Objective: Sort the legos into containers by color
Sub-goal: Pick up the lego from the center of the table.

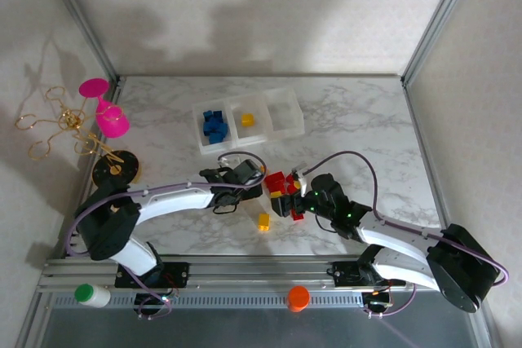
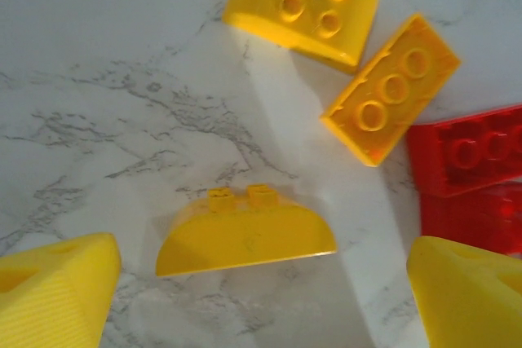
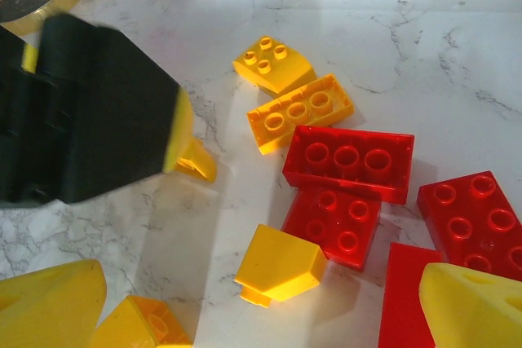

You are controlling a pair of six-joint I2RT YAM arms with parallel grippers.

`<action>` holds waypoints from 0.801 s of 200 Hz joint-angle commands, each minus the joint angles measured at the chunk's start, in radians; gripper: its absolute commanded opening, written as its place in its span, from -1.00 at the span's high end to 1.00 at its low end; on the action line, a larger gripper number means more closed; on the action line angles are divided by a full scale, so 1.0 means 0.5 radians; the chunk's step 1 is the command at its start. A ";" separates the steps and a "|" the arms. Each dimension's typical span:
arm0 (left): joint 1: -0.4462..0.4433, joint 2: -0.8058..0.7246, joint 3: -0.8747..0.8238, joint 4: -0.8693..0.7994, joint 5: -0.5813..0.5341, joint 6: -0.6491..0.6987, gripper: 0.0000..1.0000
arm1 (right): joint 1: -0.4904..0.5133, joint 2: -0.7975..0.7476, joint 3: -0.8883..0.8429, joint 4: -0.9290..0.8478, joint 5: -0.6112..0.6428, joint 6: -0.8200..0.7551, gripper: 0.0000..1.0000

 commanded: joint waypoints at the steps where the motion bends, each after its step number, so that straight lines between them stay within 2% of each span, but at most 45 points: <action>1: -0.016 0.091 0.060 0.009 -0.025 -0.082 -0.84 | 0.014 -0.046 -0.037 0.079 0.058 0.012 -0.98; 31: -0.021 0.174 0.048 0.046 -0.030 -0.108 -0.81 | 0.014 -0.056 -0.045 0.082 0.075 0.003 -0.98; 70: -0.036 0.248 0.093 0.044 -0.071 -0.098 -0.66 | 0.014 -0.043 -0.042 0.091 0.078 -0.007 -0.98; 113: -0.037 0.263 0.087 0.047 -0.101 -0.087 -0.39 | 0.014 -0.034 -0.039 0.095 0.086 -0.007 -0.98; 160: -0.048 0.227 0.112 -0.017 -0.137 -0.071 -0.30 | 0.013 -0.050 -0.033 0.084 0.086 0.001 -0.98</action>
